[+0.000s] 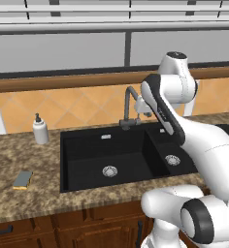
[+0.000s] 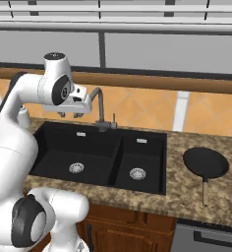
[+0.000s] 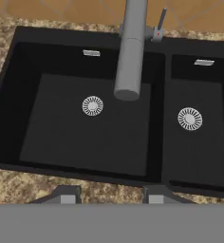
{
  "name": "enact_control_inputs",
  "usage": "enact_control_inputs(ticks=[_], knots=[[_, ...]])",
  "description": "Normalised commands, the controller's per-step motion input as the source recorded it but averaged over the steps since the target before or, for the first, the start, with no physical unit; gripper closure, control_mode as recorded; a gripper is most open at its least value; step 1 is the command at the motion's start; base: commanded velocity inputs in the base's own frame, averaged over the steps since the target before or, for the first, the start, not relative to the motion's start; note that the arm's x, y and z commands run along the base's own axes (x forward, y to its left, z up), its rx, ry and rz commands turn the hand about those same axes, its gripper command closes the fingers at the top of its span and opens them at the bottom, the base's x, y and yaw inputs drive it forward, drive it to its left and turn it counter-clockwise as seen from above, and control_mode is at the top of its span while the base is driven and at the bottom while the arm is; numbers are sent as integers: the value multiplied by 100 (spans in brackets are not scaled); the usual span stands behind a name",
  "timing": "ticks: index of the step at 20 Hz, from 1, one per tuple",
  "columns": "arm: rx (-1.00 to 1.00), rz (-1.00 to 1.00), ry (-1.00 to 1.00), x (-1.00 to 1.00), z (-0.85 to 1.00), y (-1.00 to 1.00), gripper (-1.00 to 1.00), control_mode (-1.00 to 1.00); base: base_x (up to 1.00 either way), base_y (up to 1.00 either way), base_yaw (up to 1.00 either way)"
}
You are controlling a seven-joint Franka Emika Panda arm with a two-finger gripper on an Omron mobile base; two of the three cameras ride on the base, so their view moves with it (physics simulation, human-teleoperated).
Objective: Pick the pan and sponge and place them into the sink. Then turn on the water.
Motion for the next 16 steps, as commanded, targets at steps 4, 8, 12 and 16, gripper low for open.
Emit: enact_control_inputs(ticks=[4,8,12,16], knots=[[0,-6,0,-1,-5,-53,-100,-100,0,0,0],[0,-12,-5,-19,-19,-100,-100,-100,0,0,0],[0,-15,-2,-13,-15,-100,-100,-100,0,0,0],[-11,-9,0,27,-22,-100,-100,-100,0,0,0]])
